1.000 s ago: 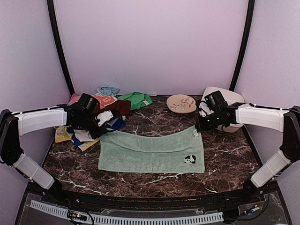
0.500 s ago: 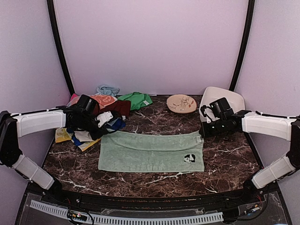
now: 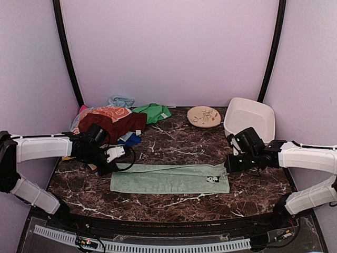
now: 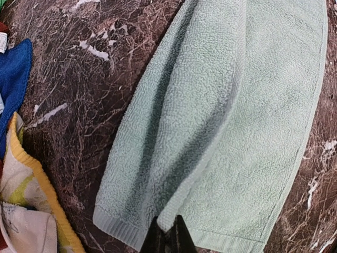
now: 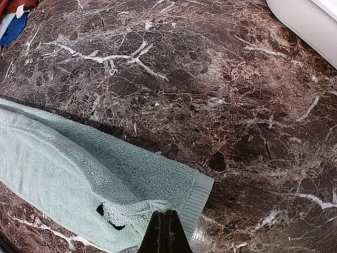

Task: Roll the towels
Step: Fold the towel at the center of the board.

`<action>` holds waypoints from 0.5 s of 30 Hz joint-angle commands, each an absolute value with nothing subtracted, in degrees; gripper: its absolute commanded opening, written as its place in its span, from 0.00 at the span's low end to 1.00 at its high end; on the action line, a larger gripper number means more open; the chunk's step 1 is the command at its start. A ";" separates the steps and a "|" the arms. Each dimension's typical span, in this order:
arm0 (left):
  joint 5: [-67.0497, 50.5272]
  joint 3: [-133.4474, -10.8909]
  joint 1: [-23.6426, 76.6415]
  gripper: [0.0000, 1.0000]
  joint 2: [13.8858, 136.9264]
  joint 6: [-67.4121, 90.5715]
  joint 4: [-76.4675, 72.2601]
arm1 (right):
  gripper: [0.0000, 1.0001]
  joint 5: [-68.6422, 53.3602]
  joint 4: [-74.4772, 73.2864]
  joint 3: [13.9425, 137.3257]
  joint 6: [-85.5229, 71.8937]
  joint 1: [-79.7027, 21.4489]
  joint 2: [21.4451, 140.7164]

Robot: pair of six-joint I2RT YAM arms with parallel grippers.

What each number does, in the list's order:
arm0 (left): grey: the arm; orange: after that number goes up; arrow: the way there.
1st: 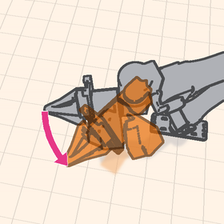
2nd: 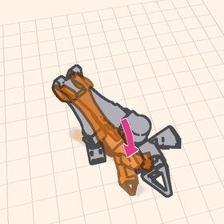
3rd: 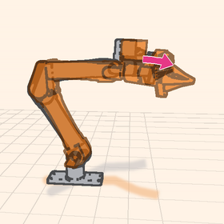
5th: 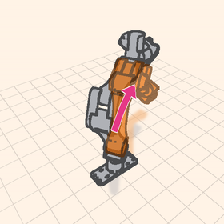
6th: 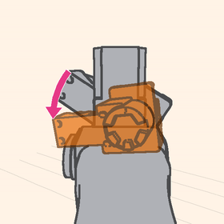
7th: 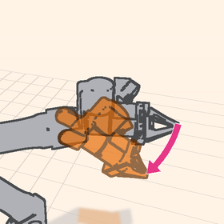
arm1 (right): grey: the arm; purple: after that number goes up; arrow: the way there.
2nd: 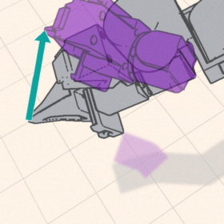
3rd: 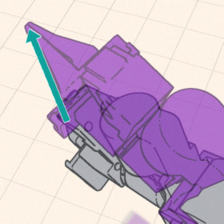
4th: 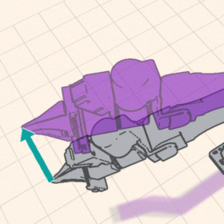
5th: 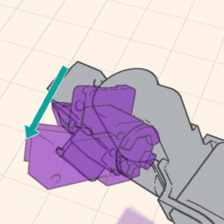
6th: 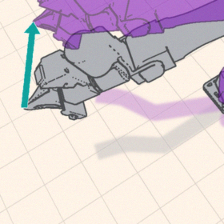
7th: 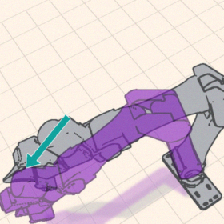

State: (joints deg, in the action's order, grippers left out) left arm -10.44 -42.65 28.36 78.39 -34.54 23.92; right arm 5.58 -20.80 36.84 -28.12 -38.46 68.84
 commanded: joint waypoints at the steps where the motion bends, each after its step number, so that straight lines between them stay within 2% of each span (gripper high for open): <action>1: -10.49 -40.78 28.43 0.00 75.32 -35.30 24.37 | 0.00 9.29 -20.80 34.22 -33.08 -40.21 65.75; 15: -10.84 -37.71 28.42 0.00 72.75 -35.16 24.27 | 0.00 15.30 -22.24 28.01 -38.37 -45.45 57.96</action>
